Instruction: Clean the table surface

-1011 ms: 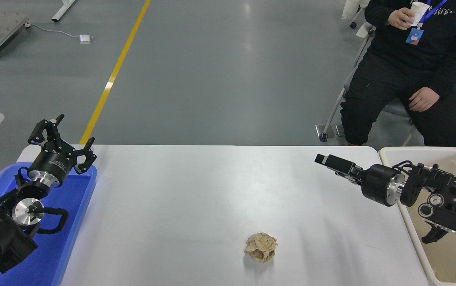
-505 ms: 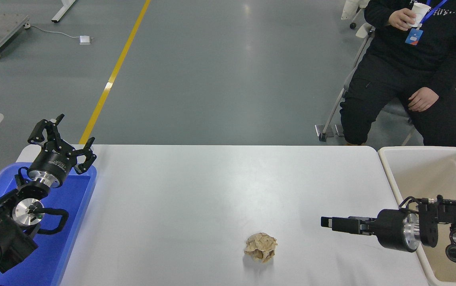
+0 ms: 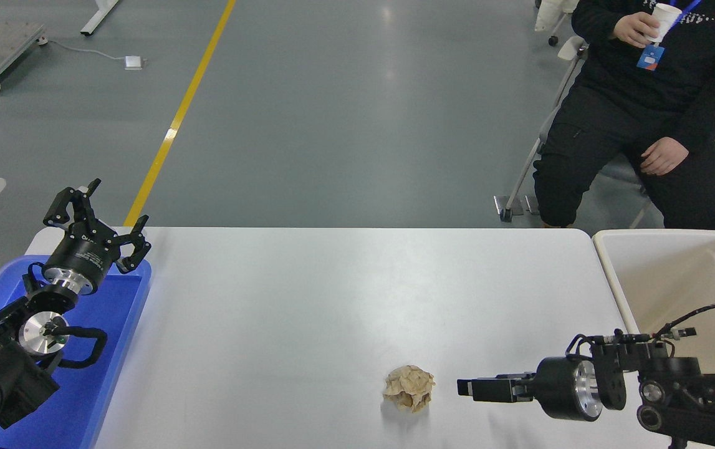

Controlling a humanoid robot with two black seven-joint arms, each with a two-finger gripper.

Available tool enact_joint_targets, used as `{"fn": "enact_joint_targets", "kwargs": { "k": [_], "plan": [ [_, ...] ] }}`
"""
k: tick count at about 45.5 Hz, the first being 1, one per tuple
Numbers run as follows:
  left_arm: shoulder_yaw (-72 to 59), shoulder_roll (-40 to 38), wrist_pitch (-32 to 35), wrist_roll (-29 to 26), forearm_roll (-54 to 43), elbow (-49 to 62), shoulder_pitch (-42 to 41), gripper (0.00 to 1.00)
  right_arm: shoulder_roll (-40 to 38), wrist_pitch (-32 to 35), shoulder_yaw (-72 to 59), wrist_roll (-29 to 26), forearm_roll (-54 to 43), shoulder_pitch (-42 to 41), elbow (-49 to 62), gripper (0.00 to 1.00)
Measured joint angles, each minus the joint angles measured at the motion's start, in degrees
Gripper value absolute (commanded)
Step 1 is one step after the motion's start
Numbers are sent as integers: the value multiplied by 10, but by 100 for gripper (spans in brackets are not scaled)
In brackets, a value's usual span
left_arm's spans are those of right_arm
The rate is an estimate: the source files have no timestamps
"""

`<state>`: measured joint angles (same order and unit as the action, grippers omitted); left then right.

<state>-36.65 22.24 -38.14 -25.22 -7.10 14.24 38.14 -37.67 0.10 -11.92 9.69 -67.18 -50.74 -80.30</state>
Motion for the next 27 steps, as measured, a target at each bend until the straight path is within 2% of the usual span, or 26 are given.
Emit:
{"fn": "enact_joint_targets", "kwargs": {
  "k": [27],
  "plan": [
    [0,0,0,0,0,0,0,100,129,-1,29,-14,12,33,96,100]
  ]
}}
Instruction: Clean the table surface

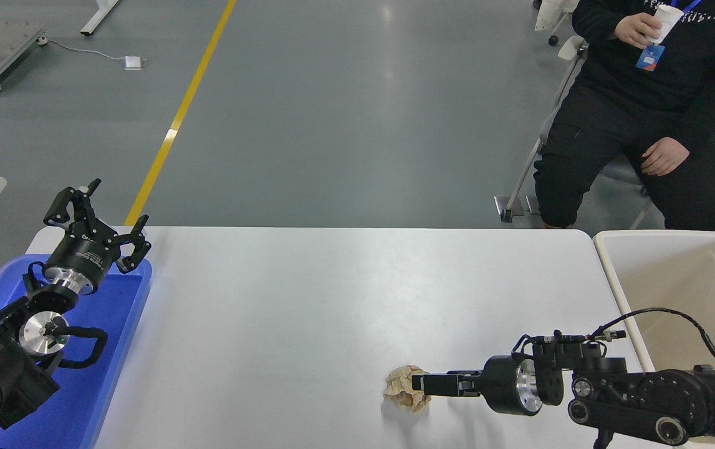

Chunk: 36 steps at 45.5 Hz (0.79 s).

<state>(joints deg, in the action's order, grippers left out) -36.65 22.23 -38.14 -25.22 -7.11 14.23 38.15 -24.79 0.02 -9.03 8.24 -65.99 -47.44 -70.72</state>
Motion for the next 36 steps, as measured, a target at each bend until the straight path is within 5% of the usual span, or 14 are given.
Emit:
{"fn": "enact_joint_targets", "kwargs": {
  "k": [15,21,26,31,36],
  "plan": [
    [0,0,0,0,0,0,0,100,54,0,-1,-8,1,10,55,98],
    [0,0,0,0,0,0,0,100,68,0,-2,-8,0,11,71,84],
    [0,0,0,0,0,0,0,100,82,0,-2,-9,-1,12,89,54],
    [0,0,0,0,0,0,0,100,94,0,-3,-9,-2,12,103,0],
    [0,0,0,0,0,0,0,100,101,5,-4,-9,-3,9,111,0]
  ]
}}
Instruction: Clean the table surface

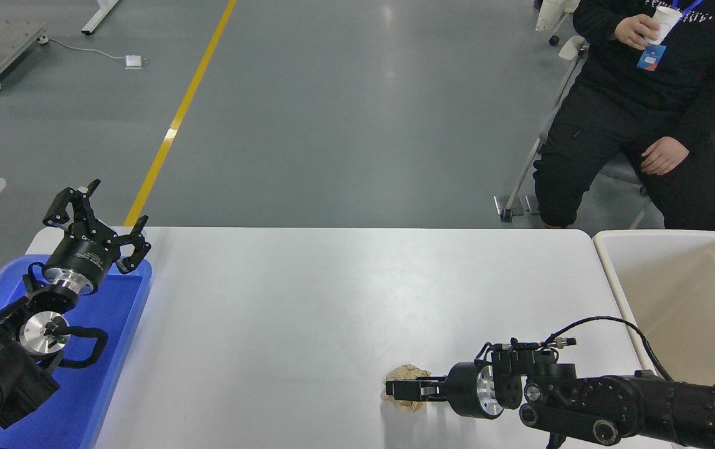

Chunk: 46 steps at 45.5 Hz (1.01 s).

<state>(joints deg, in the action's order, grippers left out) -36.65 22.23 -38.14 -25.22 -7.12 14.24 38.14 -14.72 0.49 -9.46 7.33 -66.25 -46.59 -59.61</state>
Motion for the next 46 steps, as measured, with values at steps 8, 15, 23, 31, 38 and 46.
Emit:
{"fn": "enact_joint_targets", "kwargs": {
  "k": [8,15,23,31,38,46],
  "plan": [
    [0,0,0,0,0,0,0,100,-2,18,-1,1,1,-5,5,0],
    [0,0,0,0,0,0,0,100,-15,27,0,1,3,-12,0,0],
    [0,0,0,0,0,0,0,100,-68,42,0,1,5,-35,-52,0],
    [0,0,0,0,0,0,0,100,-166,76,-2,1,12,-85,-134,0],
    [0,0,-1,0,0,0,0,100,-268,126,-2,1,16,-140,-197,0],
    [0,0,-1,0,0,0,0,100,-384,207,1,2,18,-208,-242,0]
  ]
}}
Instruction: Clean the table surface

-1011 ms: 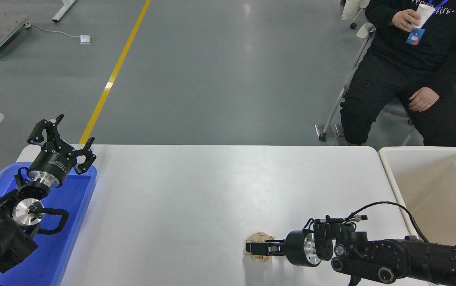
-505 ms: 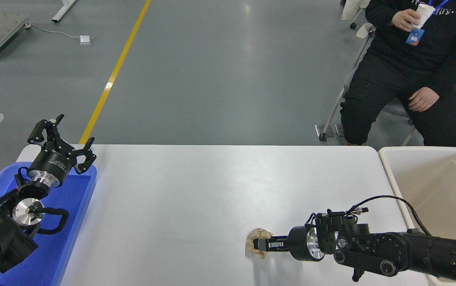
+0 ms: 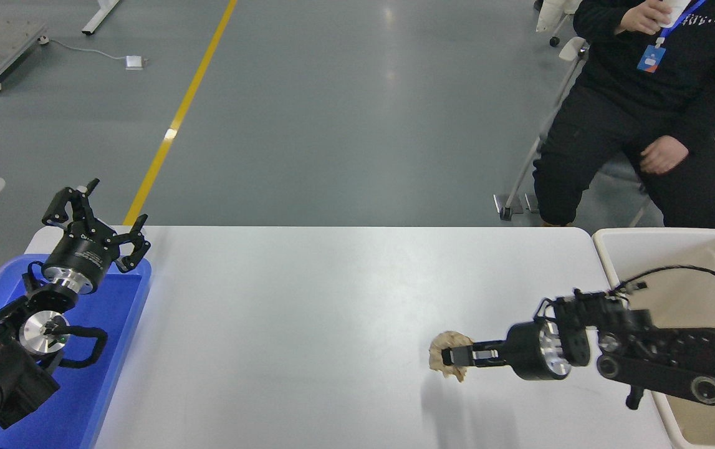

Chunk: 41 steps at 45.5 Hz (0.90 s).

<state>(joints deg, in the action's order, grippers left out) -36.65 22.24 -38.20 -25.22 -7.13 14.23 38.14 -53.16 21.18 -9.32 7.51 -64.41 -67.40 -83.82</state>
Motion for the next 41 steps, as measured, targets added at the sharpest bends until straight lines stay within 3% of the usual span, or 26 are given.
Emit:
{"fn": "enact_joint_targets", "kwargs": {
  "k": [11,22,32,41],
  "plan": [
    [0,0,1,0,0,0,0,100,-136,137,6,3,1,-101,-34,0],
    [0,0,1,0,0,0,0,100,-218,238,7,5,1,-200,-42,0],
    [0,0,1,0,0,0,0,100,-243,269,6,4,-8,-233,-20,0],
    [0,0,1,0,0,0,0,100,-222,234,2,2,-11,-218,71,0]
  ]
}}
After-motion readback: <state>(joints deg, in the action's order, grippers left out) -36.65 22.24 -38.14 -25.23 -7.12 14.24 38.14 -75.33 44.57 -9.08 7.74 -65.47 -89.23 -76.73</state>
